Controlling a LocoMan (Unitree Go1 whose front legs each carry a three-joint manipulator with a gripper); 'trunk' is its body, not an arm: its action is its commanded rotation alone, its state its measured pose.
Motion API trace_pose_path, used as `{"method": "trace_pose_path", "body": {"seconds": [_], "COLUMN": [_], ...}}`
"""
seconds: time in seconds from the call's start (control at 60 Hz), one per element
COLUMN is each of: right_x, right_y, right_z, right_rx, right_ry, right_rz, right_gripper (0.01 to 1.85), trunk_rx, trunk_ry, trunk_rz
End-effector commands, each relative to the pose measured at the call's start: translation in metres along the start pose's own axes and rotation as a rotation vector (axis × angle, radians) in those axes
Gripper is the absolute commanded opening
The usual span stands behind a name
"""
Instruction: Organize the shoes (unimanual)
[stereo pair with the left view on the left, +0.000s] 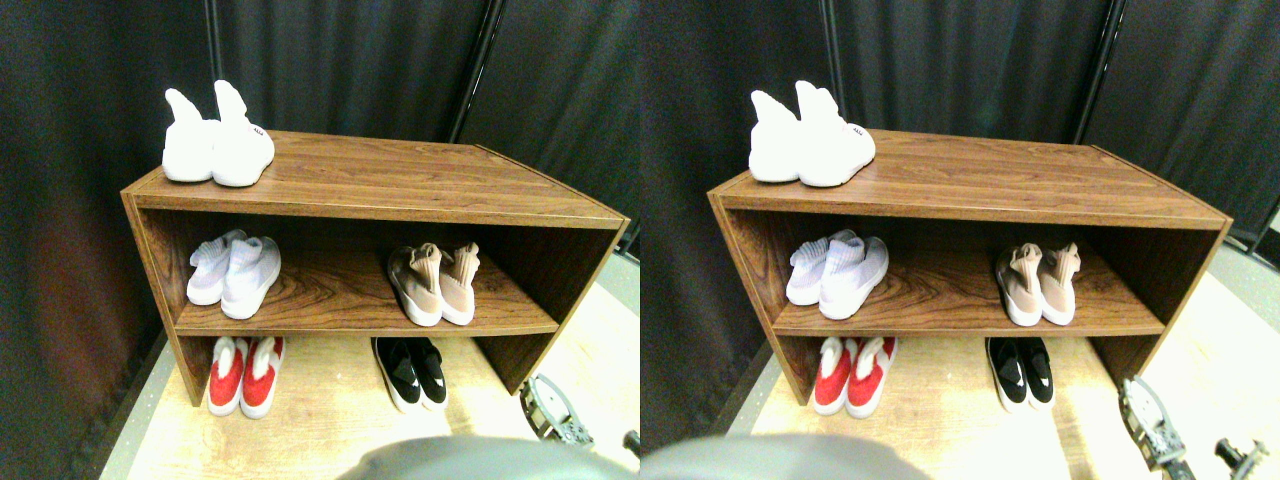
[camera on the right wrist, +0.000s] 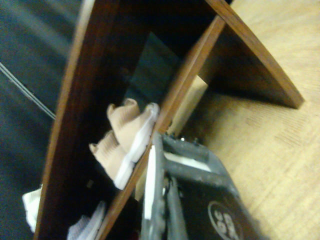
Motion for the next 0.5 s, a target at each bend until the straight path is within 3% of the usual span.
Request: {"method": "trace_pose_path", "body": {"seconds": [0.017, 0.217, 0.5], "right_x": [-0.005, -0.013, 0.0], "right_y": [0.017, 0.038, 0.049], "right_z": [-0.001, -0.002, -0.011], "right_rx": [-0.027, -0.048, -0.007], "right_ry": [0.014, 0.041, 0.106], "right_rz": [0.098, 0.156, 0.166], "right_gripper": [0.06, 0.06, 0.06], "trunk_rx": [-0.003, -0.009, -0.017], "trunk_ry": [-0.03, -0.049, -0.049], "trunk_rz": [-0.001, 0.002, 0.01]}}
